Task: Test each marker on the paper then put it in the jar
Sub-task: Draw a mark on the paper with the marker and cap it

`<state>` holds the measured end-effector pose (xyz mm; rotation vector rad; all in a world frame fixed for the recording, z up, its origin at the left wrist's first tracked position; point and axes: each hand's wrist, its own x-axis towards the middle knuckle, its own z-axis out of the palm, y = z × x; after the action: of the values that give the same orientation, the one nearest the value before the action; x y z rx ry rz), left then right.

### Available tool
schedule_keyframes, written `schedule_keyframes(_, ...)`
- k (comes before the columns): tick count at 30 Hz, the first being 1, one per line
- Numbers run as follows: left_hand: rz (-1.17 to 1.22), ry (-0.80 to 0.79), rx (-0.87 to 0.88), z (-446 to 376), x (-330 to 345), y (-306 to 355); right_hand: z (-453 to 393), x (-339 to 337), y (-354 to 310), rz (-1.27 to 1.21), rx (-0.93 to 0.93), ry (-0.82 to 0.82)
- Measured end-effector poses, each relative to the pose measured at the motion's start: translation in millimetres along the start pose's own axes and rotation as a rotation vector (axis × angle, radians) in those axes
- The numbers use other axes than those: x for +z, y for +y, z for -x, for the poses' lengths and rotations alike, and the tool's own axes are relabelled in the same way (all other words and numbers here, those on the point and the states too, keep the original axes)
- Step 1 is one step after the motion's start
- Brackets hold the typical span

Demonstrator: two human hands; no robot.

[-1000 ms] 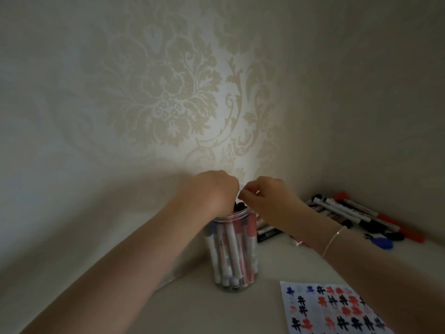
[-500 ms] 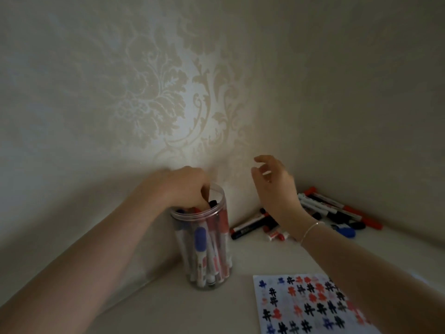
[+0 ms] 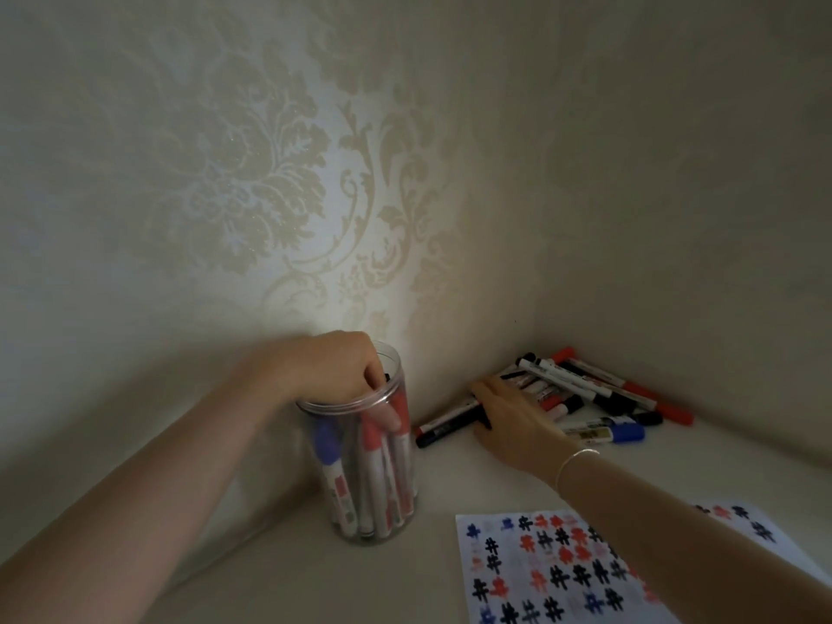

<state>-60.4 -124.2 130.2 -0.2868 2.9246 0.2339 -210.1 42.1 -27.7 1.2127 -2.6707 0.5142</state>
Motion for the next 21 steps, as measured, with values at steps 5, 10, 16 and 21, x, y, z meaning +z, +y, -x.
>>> schedule_keyframes(5,0.187,0.066,0.008,5,-14,-3,-10,17,-12,0.290,-0.041,-0.108)
schedule_keyframes(10,0.271,0.519,0.195,16,-15,24,-22,18,-19,0.445,-0.137,-0.060)
schedule_keyframes(16,0.277,0.629,0.411,7,30,74,-16,3,-20,0.360,-0.181,-0.060)
schedule_keyframes(21,0.334,0.768,0.375,-4,66,84,-4,-57,-15,-0.227,-0.061,0.388)
